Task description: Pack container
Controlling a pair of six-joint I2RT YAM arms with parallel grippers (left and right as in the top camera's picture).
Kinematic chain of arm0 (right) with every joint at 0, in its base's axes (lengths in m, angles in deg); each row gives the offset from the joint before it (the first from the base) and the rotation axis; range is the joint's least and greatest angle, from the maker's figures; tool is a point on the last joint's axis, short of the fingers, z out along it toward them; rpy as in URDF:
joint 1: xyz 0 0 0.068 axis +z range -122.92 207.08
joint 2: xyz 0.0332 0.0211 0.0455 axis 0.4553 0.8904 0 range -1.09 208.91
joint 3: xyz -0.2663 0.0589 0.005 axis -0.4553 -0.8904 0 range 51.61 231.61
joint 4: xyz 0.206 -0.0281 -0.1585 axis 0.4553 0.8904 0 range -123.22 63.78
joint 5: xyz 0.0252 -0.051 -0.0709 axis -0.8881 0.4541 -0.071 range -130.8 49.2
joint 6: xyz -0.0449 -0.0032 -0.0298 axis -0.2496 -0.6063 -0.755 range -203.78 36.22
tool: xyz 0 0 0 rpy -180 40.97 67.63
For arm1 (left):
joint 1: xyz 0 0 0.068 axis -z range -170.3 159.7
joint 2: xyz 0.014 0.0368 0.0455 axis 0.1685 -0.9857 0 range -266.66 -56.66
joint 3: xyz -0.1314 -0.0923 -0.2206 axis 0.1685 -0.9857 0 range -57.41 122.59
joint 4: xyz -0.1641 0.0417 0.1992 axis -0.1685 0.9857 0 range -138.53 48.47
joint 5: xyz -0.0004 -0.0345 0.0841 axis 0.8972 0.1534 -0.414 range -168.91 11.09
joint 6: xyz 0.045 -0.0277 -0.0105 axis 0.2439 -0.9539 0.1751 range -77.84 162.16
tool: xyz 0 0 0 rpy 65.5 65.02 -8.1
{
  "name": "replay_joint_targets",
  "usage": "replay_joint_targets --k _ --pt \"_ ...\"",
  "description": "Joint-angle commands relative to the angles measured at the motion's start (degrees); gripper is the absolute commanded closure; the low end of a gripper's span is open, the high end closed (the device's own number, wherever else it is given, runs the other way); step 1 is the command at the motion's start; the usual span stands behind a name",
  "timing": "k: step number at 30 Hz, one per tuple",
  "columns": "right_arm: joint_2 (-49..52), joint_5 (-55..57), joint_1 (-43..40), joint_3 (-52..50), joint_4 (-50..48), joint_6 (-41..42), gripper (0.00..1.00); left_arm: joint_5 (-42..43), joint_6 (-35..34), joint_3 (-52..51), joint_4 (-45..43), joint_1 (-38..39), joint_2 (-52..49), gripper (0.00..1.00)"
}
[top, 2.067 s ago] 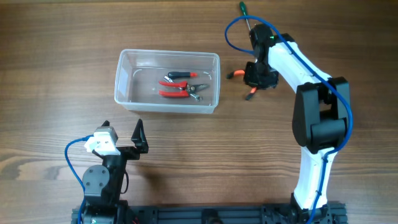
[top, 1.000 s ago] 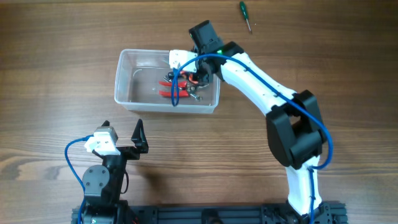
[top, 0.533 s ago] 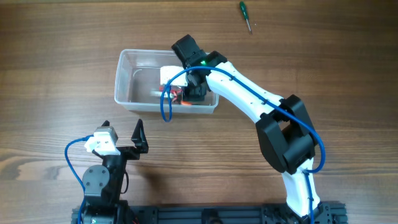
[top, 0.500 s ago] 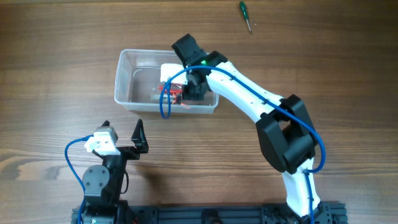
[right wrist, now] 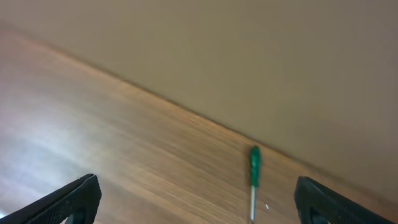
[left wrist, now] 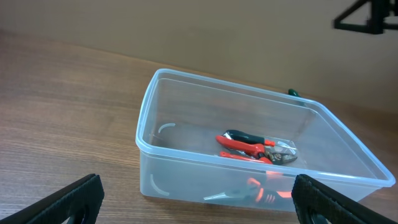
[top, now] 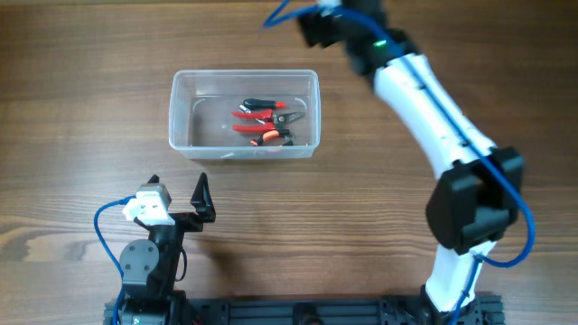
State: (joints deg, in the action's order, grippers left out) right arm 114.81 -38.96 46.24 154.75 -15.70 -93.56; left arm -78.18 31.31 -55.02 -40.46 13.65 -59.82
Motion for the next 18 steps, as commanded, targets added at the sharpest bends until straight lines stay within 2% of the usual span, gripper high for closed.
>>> replay_joint_targets --k 1,5,12,18 --pt "0.7 -2.8 -3.6 0.1 -2.9 7.0 0.01 -0.2 -0.5 -0.2 0.0 -0.3 0.1 0.00" --pt "3.1 -2.8 -7.3 0.1 -7.3 9.1 0.01 -0.2 -0.5 -0.2 0.0 -0.3 0.1 0.00" --pt "12.7 -2.8 -10.7 0.1 -8.1 17.5 0.13 -0.2 -0.5 -0.2 0.0 -0.3 0.1 0.00" --pt "19.3 -2.7 -10.8 0.1 -14.6 17.1 0.13 -0.2 -0.5 -0.3 0.0 -0.3 0.1 0.00"
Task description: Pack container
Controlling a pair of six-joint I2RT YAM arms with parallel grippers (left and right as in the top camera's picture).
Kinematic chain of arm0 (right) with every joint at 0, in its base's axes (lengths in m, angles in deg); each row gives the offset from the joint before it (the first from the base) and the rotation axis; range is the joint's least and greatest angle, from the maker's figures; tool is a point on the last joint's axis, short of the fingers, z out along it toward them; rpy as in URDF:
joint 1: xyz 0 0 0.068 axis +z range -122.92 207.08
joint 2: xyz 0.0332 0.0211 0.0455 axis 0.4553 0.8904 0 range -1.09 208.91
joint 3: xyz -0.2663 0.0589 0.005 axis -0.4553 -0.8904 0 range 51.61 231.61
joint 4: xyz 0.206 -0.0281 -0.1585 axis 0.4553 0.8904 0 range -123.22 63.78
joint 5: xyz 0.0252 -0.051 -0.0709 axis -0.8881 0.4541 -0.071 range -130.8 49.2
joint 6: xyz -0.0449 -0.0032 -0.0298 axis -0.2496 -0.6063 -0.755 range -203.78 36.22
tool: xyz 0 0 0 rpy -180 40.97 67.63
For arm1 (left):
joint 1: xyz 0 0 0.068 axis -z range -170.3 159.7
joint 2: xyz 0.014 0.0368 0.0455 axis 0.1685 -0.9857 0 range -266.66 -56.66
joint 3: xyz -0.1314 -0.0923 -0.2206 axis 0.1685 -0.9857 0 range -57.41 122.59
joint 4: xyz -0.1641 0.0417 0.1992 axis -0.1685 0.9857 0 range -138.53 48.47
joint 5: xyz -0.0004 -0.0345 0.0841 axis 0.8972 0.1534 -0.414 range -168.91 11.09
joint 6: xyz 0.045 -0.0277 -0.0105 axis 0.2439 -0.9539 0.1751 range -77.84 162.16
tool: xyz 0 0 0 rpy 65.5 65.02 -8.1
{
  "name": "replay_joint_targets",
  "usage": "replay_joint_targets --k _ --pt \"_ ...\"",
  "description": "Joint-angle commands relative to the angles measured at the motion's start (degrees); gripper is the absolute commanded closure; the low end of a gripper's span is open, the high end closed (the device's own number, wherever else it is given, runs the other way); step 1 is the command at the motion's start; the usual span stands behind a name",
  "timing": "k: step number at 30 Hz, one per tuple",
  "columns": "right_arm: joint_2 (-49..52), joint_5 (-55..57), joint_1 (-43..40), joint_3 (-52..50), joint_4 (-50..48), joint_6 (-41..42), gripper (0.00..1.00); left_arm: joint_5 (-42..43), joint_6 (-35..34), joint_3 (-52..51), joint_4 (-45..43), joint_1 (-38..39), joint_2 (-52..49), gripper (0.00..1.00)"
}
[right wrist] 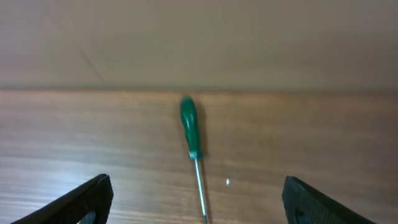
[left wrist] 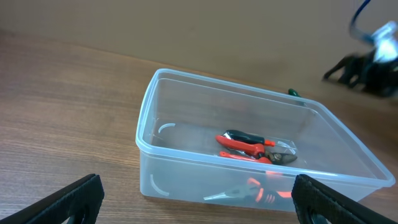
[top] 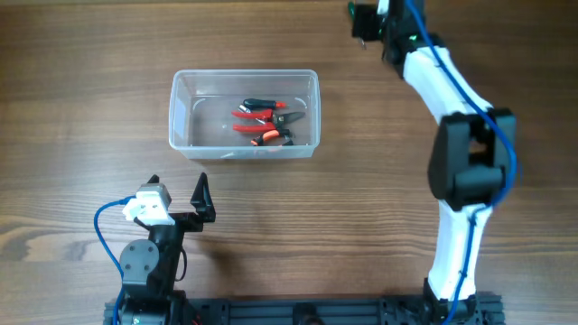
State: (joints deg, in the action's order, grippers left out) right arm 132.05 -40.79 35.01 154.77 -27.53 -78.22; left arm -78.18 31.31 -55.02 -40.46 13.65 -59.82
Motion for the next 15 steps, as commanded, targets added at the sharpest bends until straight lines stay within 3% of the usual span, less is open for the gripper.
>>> replay_joint_targets --k 1,15 --pt "3.0 -0.7 0.3 0.1 -4.1 1.4 0.15 -0.2 -0.5 -0.2 0.0 -0.3 0.1 0.00" --pt "11.2 -0.2 -1.6 0.1 -12.7 1.9 0.22 -0.2 -0.5 -0.3 0.0 -0.3 0.1 0.00"
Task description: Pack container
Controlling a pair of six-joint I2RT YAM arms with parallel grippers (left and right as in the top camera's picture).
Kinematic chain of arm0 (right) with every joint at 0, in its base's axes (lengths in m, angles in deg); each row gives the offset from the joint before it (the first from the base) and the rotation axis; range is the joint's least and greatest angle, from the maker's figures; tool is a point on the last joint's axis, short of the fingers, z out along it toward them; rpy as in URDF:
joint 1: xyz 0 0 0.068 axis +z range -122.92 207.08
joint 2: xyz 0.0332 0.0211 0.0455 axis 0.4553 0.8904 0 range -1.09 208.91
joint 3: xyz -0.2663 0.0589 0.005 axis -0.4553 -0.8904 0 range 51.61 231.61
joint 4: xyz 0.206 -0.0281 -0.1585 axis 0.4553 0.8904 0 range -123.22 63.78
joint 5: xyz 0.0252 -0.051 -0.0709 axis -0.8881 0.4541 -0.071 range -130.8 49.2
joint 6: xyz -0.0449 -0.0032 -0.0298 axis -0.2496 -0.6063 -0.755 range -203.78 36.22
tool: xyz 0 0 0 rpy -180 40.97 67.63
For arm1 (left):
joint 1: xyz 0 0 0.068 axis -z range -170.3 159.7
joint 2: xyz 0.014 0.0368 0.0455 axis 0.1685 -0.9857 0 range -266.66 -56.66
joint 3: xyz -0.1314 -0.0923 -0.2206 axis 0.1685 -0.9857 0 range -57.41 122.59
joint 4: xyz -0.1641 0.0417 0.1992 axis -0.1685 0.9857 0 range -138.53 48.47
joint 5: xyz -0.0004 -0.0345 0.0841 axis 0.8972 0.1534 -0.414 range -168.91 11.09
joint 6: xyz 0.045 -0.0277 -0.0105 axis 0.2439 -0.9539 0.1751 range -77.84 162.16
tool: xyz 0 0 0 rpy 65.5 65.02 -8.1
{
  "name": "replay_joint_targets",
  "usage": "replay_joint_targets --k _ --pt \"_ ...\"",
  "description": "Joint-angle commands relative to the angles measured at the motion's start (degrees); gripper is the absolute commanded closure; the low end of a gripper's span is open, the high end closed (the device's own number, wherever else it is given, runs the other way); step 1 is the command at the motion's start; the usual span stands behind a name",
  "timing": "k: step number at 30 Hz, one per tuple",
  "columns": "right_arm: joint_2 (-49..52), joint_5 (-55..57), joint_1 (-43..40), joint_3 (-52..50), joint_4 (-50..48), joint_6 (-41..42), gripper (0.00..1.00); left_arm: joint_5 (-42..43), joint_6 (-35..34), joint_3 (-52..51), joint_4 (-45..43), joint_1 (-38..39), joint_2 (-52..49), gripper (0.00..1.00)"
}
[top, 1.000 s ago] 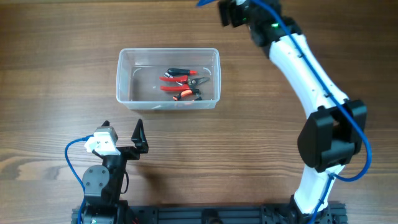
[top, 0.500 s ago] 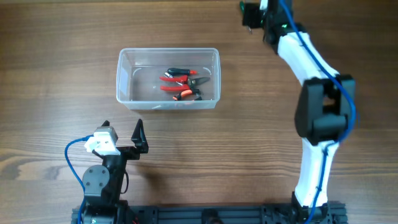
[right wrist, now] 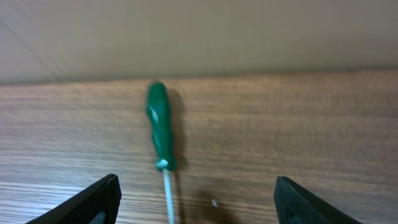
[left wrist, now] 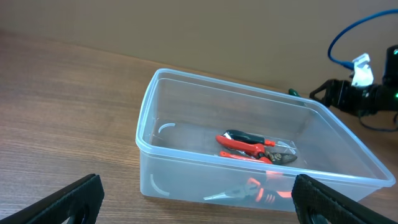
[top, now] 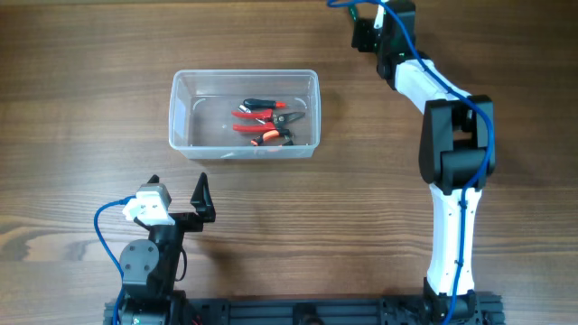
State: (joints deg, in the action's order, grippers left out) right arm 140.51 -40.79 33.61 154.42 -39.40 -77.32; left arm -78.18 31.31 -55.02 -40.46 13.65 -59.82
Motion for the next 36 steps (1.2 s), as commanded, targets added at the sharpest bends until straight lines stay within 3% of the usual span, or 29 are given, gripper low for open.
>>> replay_joint_targets --k 1,13,16,21,23,27,36 --pt "3.1 -0.2 -0.2 0.4 -1.1 1.0 0.22 -0.2 -0.5 -0.2 0.0 -0.3 0.1 0.00" --pt "4.2 0.4 0.2 0.4 1.8 -5.7 0.32 -0.2 -0.5 -0.2 0.0 -0.3 0.1 0.00" --pt "5.2 0.6 0.2 0.4 4.0 -6.5 0.41 -0.2 -0.5 -0.2 0.0 -0.3 0.1 0.00" --pt "6.7 0.6 0.4 0.4 7.4 -6.5 0.66 -0.2 -0.5 -0.2 0.0 -0.3 0.1 0.00" --pt "6.7 0.6 0.4 0.4 8.5 -6.5 0.80 -0.2 -0.5 -0.3 0.0 -0.3 0.1 0.00" --pt "6.6 0.6 0.4 0.4 9.7 -6.5 0.95 -0.2 -0.5 -0.2 0.0 -0.3 0.1 0.00" --pt "4.5 0.6 0.4 0.4 15.4 -7.1 0.96 -0.2 -0.5 -0.2 0.0 -0.3 0.1 0.00"
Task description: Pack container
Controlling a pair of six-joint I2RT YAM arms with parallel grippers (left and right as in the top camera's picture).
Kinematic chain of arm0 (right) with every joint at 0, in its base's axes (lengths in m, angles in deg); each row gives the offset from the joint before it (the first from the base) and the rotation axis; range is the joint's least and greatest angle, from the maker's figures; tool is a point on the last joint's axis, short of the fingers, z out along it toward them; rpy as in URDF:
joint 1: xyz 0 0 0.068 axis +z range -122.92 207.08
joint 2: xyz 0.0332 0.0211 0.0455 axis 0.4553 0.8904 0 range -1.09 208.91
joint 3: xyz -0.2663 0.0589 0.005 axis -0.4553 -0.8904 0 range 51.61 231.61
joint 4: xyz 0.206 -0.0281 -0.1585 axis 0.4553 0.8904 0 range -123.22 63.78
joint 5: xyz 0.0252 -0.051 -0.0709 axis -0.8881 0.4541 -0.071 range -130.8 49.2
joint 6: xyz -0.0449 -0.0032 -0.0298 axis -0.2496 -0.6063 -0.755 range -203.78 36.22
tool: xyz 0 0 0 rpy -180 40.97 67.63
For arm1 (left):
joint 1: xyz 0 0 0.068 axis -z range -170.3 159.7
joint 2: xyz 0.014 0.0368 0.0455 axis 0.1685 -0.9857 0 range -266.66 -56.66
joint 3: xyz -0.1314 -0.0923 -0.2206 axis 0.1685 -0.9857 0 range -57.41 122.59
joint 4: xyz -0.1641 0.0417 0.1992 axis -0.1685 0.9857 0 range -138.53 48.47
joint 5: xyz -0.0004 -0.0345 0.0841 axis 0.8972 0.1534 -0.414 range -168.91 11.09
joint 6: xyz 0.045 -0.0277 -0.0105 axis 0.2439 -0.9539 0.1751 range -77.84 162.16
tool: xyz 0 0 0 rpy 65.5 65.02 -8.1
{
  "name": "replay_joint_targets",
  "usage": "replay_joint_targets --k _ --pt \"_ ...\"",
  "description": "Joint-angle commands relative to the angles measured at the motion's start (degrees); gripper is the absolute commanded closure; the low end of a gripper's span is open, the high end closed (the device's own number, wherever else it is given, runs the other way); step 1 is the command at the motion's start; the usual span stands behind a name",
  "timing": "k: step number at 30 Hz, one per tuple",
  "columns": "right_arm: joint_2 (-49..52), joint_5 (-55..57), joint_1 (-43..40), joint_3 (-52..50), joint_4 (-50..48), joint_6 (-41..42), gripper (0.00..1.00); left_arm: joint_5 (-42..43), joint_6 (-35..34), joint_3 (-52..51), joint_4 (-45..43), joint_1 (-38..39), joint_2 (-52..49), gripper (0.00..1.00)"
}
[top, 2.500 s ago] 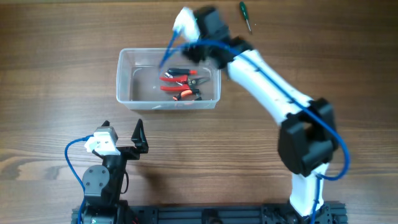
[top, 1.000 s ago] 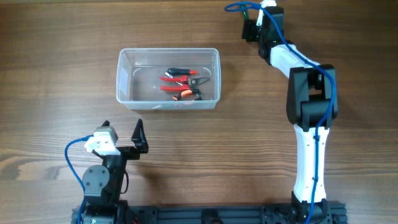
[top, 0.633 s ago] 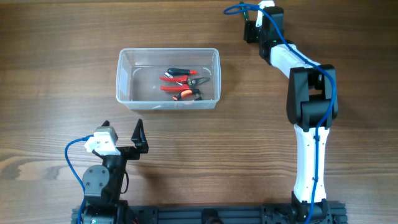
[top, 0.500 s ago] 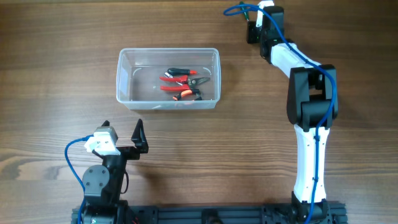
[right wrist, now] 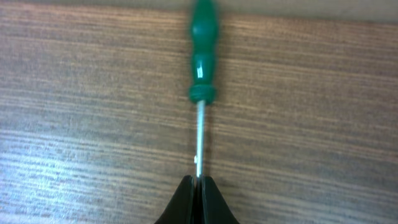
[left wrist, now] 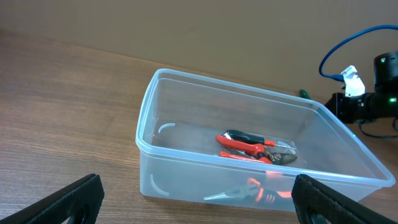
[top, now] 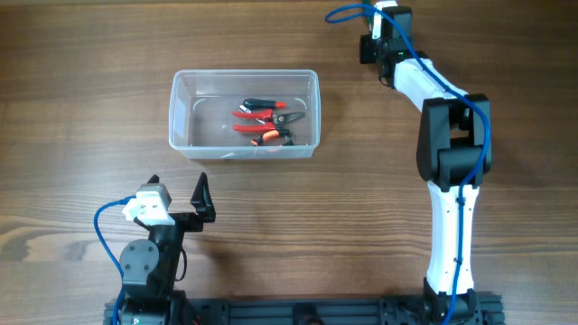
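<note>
A green-handled screwdriver (right wrist: 202, 50) lies on the wooden table near its far edge, shaft pointing toward my right gripper (right wrist: 198, 186). That gripper is shut on the lower end of the metal shaft. The overhead view shows the same gripper (top: 373, 43) at the far right of the table, with the screwdriver hidden beneath it. The clear plastic container (top: 181, 108) sits left of centre and holds red-handled pliers (top: 262, 122). My left gripper (top: 178, 188) is open near the front edge, facing the container (left wrist: 146, 149) from a short distance.
The right arm (top: 452, 144) stretches from the front right to the far edge. A blue cable (top: 348, 11) loops by the right wrist. Bare wood lies between the container and the right gripper.
My right gripper was open with the screwdriver lying ahead between its fingers. It is now closer and shut on the screwdriver's shaft. The left gripper and the container are unchanged.
My right gripper was open above the far edge, the screwdriver off to its right. It then faced the screwdriver squarely, still open, and drew nearer. Now it is shut on the shaft. The left arm has stayed still.
</note>
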State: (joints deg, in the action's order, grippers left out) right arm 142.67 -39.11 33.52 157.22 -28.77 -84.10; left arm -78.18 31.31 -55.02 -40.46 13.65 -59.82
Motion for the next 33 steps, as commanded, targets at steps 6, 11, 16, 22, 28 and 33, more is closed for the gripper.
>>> replay_joint_targets --k 6,11,16,22,28,33 --pt "-1.9 -1.1 0.5 -2.4 9.9 -1.2 0.96 -0.2 -0.5 -0.2 0.0 -0.3 0.1 0.00" --pt "-7.3 -1.1 0.5 -2.4 12.3 -1.3 0.96 -0.2 -0.5 -0.2 0.0 -0.3 0.1 0.00" --pt "-13.9 -1.1 0.8 -2.4 15.5 -2.8 0.96 -0.2 -0.5 -0.2 0.0 -0.3 0.1 0.00" --pt "-22.2 0.5 3.2 -2.4 19.4 -7.3 0.96 -0.2 -0.5 -0.2 0.0 -0.3 0.1 0.00" --pt "-27.8 3.6 6.9 -2.4 22.3 -10.6 0.96 -0.2 -0.5 -0.2 0.0 -0.3 0.1 0.00" --pt "-28.1 5.0 7.4 -3.0 23.6 -7.0 0.96 -0.2 -0.5 -0.2 0.0 -0.3 0.1 0.00"
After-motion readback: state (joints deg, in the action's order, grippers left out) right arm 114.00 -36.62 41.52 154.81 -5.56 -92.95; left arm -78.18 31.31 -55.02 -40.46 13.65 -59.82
